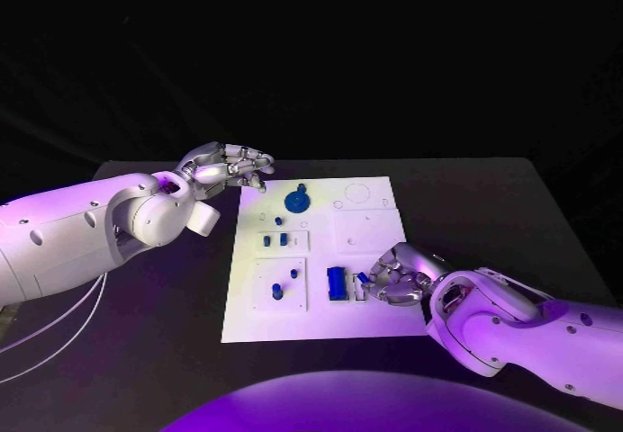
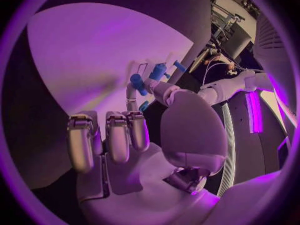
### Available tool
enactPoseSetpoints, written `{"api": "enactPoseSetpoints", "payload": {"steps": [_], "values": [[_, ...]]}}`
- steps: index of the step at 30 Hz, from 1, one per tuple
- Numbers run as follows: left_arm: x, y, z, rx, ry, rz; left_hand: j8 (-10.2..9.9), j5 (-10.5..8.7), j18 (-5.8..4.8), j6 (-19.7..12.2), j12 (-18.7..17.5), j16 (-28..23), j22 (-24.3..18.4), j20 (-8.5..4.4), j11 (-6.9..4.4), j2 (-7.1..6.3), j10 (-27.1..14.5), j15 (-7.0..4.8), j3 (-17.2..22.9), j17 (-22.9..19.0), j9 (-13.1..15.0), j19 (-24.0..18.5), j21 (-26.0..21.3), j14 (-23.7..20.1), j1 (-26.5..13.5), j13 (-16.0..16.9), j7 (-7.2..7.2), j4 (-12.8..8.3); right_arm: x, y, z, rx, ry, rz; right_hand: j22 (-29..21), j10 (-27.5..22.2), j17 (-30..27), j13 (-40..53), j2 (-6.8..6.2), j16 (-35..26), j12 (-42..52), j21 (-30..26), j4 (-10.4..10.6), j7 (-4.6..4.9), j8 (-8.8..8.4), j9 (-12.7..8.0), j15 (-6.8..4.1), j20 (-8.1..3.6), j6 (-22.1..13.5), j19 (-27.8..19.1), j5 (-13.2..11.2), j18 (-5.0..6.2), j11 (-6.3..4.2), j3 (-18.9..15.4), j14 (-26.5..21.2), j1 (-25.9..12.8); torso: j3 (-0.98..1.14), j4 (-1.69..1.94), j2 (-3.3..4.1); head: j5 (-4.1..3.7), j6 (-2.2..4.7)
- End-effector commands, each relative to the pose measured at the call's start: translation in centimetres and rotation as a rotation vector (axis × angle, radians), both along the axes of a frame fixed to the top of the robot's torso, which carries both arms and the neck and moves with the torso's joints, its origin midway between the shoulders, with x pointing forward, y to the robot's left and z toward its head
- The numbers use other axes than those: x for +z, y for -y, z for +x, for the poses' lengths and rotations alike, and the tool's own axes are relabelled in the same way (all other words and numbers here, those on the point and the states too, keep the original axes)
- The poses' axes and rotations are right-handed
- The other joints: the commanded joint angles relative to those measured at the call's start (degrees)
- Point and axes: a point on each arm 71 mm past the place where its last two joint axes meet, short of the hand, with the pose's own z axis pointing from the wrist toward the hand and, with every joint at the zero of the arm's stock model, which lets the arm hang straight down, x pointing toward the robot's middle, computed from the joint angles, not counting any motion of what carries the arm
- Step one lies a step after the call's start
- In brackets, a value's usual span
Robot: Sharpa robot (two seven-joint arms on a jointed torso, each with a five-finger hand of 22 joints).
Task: Assemble the parts on the task board
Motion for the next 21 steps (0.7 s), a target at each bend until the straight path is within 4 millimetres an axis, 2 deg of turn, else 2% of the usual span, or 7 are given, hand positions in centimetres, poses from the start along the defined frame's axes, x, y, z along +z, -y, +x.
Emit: {"api": "enactPoseSetpoints", "payload": {"steps": [1,5,9,13,21], "values": [[0.1,0.3,-0.1,-0.019,-0.001,-0.015,0.31,0.15,0.51,-0.33,0.37,-0.34,-0.08,0.24,-0.08,0.33,-0.34,-0.14,0.12,0.05,-0.06,0.06,-0.28,-0.44,0.0,0.1,0.03,-0.07,-0.3,-0.3,0.1,-0.028,-0.03,0.038,15.06,4.36,15.08,12.89,-0.05,0.23,0.4,0.2,0.05,-0.05,0.3,-0.19,-0.3,-0.17,0.03,5.99,-0.4,-0.81,-0.14,-0.48,6.07,-0.87,-0.04,-0.06,-0.04,0.05,0.01],[0.1,0.4,-0.1,-0.022,-0.002,-0.016,0.35,0.18,0.52,-0.35,0.39,-0.35,-0.08,0.23,-0.09,0.37,-0.36,-0.15,0.2,0.06,-0.06,0.07,-0.3,-0.45,0.08,0.09,0.02,-0.16,-0.6,-0.4,0.3,-0.03,-0.045,0.034,15.06,4.36,15.08,12.88,-0.12,0.23,0.38,0.2,0.15,-0.04,0.31,-0.23,-0.29,-0.16,0.1,5.99,-0.67,-0.81,-0.13,-0.66,6.07,-1.68,0.04,0.01,0.04,0.19,0.01],[0.1,0.4,-0.1,-0.022,-0.002,-0.015,0.35,0.18,0.52,-0.35,0.39,-0.35,-0.08,0.23,-0.09,0.37,-0.36,-0.15,0.2,0.06,-0.06,0.07,-0.3,-0.45,0.08,0.09,0.02,-0.16,-0.9,-0.6,0.5,-0.022,-0.066,0.024,15.06,4.39,15.08,12.94,-0.29,0.23,0.47,0.2,0.49,-0.01,0.29,-0.35,-0.26,-0.13,0.22,5.99,-1.28,-0.81,-0.09,-1.18,6.07,-3.35,-0.02,-0.02,0.02,0.28,0.01],[0.1,0.3,-0.1,-0.022,-0.003,-0.015,0.37,0.2,0.52,-0.37,0.39,-0.35,-0.08,0.23,-0.08,0.38,-0.38,-0.15,0.22,0.07,-0.07,0.08,-0.31,-0.46,0.09,0.09,0.03,-0.19,-1.2,-0.8,0.5,-0.008,-0.083,0.013,15.06,4.49,15.08,13.06,-0.6,0.23,0.71,0.2,0.89,-0.04,0.31,-0.51,-0.25,-0.11,0.54,5.99,-2.16,-0.81,-0.1,-2.16,6.07,-4.91,0.02,-0.05,-0.03,0.29,0.01],[0.1,0.4,-0.1,-0.024,-0.005,-0.015,0.37,0.2,0.52,-0.37,0.39,-0.35,-0.08,0.23,-0.08,0.38,-0.38,-0.15,0.22,0.07,-0.07,0.08,-0.31,-0.46,0.09,0.09,0.03,-0.19,-1.4,-0.8,0.6,0.0,-0.096,-0.007,15.06,4.56,15.08,13.15,-0.56,0.23,0.88,0.2,1.06,-0.15,0.42,-0.57,-0.28,-0.12,0.9,5.99,-2.58,-0.81,-0.15,-2.67,6.07,-5.49,-0.05,-0.08,-0.05,0.14,0.01]]}}
